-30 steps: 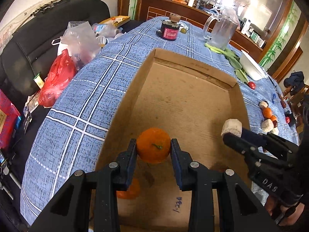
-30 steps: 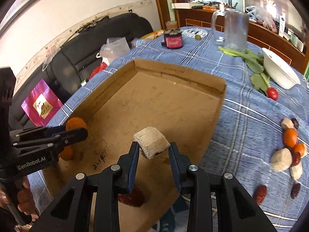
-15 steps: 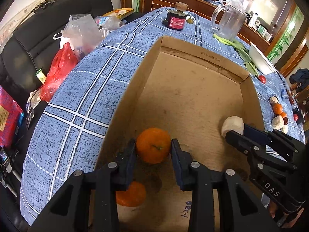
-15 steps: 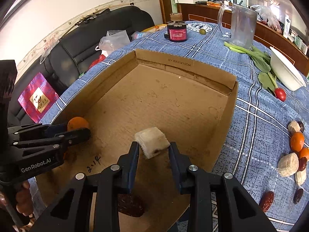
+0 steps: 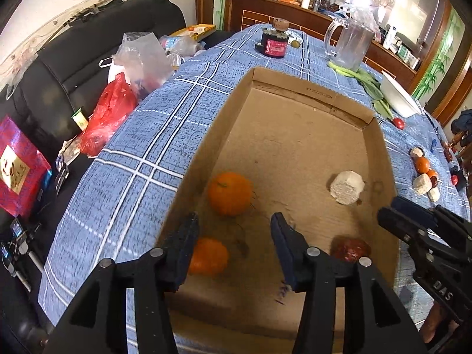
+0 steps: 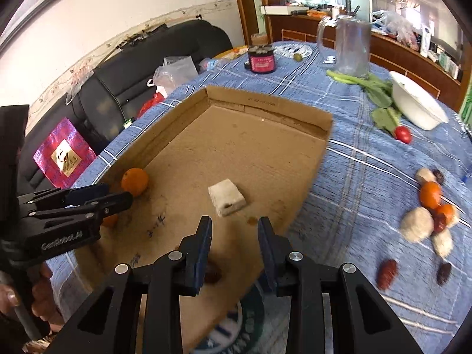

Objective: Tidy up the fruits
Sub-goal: 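Open the right gripper to drop the chunk while the left releases the tangerine, then move the right gripper to the small dark red date and grasp it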

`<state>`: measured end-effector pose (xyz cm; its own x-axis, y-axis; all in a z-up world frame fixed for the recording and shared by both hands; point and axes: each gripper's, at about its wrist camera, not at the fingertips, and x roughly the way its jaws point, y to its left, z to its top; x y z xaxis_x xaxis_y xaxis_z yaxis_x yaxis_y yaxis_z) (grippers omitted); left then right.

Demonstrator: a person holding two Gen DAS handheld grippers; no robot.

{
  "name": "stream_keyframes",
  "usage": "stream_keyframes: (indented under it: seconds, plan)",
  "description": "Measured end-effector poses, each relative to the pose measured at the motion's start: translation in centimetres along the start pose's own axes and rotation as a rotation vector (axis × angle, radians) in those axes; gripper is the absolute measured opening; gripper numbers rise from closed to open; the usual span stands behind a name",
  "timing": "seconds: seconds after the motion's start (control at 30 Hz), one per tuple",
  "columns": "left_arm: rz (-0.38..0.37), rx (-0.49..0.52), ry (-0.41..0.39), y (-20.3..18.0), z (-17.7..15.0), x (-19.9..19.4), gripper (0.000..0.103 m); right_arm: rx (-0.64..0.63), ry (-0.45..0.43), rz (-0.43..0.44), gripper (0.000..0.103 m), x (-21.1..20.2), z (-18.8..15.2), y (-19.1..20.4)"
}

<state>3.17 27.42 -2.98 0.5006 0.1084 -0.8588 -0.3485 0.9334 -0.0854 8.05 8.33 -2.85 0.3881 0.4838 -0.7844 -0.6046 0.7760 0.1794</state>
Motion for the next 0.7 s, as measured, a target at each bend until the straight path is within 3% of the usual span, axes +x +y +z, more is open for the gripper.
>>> stream_keyframes:
  seconds: [0.07,0.17,0.47,0.7]
  plan:
    - [-0.004,-0.001,-0.013,-0.7,-0.4,-0.7,0.05,0.01,-0.013,-0.004,0.037,-1.5,-0.8,-0.5]
    - [-0.021,0.012,-0.033,-2.2,-0.8,-1.8,0.053,0.039,-0.026,-0.022,0.049,-3.4,-2.2,-1.8]
    - [-0.09,0.105,-0.067,-9.3,-1.6,-4.0,0.062,0.173,-0.036,-0.092,0.049,-8.4,-7.4,-7.9]
    - [-0.134,0.213,-0.03,-16.1,-3.4,-3.3,0.063,0.302,-0.047,-0.172,0.048,-11.9,-11.8,-14.3]
